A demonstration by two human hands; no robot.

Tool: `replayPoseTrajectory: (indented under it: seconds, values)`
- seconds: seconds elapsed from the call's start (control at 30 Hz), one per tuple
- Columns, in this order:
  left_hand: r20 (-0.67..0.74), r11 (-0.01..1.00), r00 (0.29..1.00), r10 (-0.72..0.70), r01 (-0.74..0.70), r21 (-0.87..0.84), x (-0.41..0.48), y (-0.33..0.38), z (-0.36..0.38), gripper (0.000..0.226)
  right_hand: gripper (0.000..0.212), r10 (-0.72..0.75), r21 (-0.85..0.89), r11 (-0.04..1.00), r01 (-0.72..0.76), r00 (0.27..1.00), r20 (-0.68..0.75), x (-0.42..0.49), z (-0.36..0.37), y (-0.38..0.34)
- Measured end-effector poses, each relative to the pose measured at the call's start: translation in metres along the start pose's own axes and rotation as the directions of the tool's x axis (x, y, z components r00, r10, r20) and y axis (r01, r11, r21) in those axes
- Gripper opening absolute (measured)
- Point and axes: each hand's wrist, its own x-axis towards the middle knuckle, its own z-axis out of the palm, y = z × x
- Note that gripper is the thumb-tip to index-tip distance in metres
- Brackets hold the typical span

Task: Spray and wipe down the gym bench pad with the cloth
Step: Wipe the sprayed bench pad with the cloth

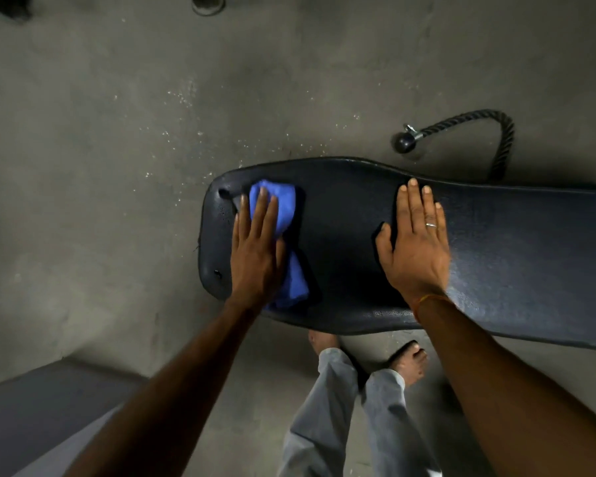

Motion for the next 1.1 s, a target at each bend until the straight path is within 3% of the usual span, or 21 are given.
replayPoseTrajectory:
  seconds: [0.13, 0.27, 0.43, 0.53, 0.7, 0.97, 1.1]
  values:
    - [0.070, 0.999, 0.998, -0.004, 0.001, 0.043, -0.079, -0.008, 0.005, 0.067, 0.065, 0.007, -0.006, 1.000, -0.007, 1.000, 0.007, 0.001, -0.001, -0.001]
    - [0.065, 0.993, 0.997, 0.035, -0.043, 0.112, -0.011, -0.017, -0.005, 0.067, 0.061, -0.007, -0.036, 0.999, 0.008, 1.000, 0.006, -0.002, 0.001, -0.004]
    - [-0.018, 0.990, 0.996, -0.090, 0.092, 0.108, 0.057, -0.011, -0.007, 0.067, 0.058, -0.059, -0.035, 0.998, 0.059, 0.998, 0.004, 0.001, 0.003, -0.034]
    - [-0.027, 0.998, 0.998, -0.061, 0.061, 0.014, 0.006, -0.009, -0.003, 0.067, 0.059, -0.177, 0.028, 0.984, 0.176, 0.984, 0.026, 0.011, 0.008, -0.079]
    - [0.009, 0.998, 0.999, -0.048, 0.048, 0.033, -0.091, -0.007, 0.004, 0.066, 0.061, -0.085, 0.025, 0.996, 0.085, 0.996, 0.030, 0.013, 0.018, -0.105]
    - [-0.102, 0.996, 0.992, -0.080, 0.084, 0.034, 0.048, -0.057, -0.021, 0.063, 0.060, -0.084, 0.012, 0.996, 0.084, 0.996, 0.004, 0.011, 0.019, -0.108]
    - [-0.091, 0.994, 0.991, -0.101, 0.097, -0.045, -0.012, -0.052, -0.012, 0.064, 0.061, -0.082, 0.012, 0.997, 0.082, 0.996, 0.030, 0.011, 0.016, -0.109]
